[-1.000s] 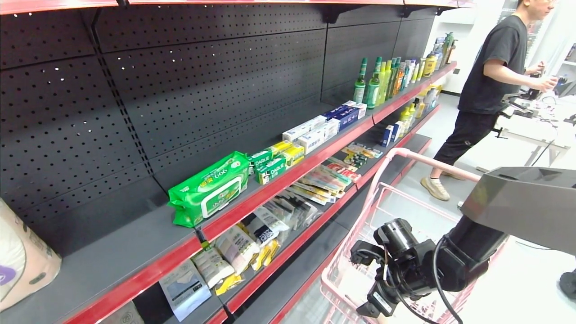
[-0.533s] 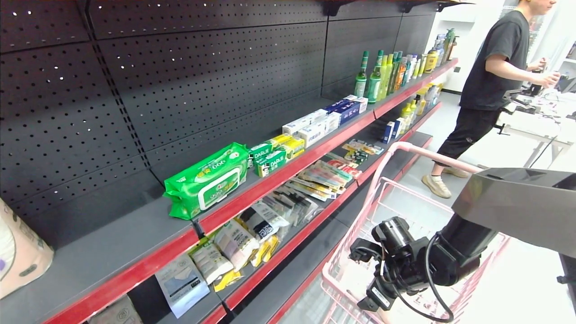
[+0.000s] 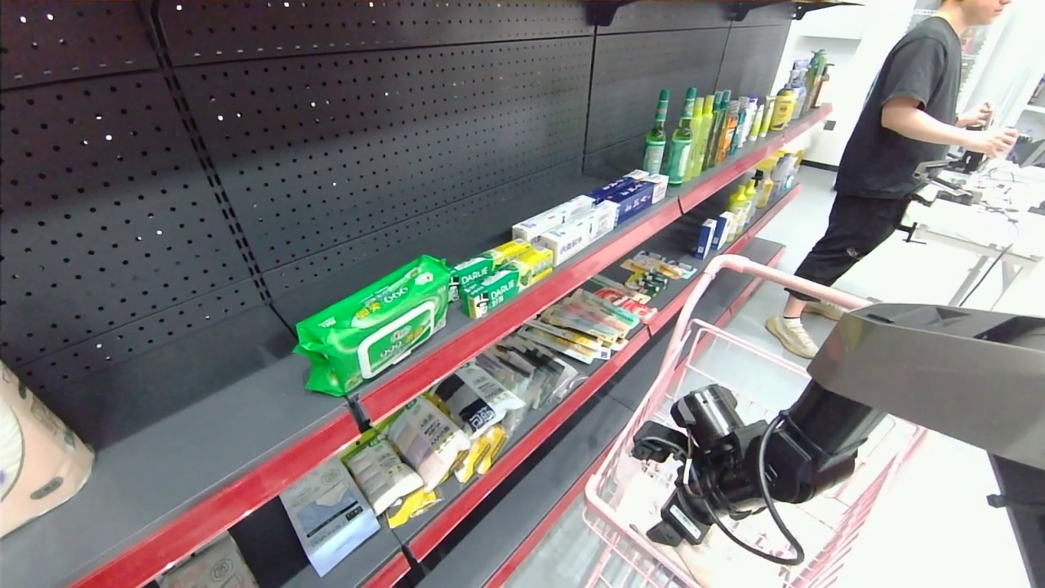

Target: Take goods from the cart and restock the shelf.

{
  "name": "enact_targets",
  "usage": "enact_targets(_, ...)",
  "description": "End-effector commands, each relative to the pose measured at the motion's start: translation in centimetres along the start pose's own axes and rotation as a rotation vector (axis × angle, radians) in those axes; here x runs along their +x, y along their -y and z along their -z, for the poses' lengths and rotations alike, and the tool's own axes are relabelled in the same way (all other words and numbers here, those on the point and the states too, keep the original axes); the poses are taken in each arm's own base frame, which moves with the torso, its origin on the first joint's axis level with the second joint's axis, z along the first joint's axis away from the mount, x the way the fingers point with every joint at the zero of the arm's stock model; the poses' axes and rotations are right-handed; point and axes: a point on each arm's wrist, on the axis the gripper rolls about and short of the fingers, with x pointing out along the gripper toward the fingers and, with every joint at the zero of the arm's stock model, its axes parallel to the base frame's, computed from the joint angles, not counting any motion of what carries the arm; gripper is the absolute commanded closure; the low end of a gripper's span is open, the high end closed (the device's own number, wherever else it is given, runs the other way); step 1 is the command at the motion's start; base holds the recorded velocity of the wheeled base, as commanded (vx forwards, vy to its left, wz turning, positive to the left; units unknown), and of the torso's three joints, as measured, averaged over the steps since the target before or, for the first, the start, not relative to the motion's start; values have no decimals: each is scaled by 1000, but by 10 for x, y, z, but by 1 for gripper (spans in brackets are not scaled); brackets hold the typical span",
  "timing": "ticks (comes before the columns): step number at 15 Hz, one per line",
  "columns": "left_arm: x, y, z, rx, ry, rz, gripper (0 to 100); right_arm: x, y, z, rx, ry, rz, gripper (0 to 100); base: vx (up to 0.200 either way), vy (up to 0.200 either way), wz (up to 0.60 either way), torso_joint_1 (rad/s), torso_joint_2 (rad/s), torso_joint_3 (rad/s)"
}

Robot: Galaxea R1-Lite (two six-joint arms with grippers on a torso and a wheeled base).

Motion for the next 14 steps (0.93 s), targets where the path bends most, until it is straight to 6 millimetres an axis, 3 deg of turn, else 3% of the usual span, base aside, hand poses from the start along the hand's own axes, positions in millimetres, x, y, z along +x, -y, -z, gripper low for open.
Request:
enact_targets(1,0,0,0,0,-2,0,0,5,1,-1,-3,-4,7,0,0,0,0,0,0,0)
enact_targets(14,0,0,0,0,-2,0,0,18,5,-5,-17,-22,45,0,0,0,0,0,0,0)
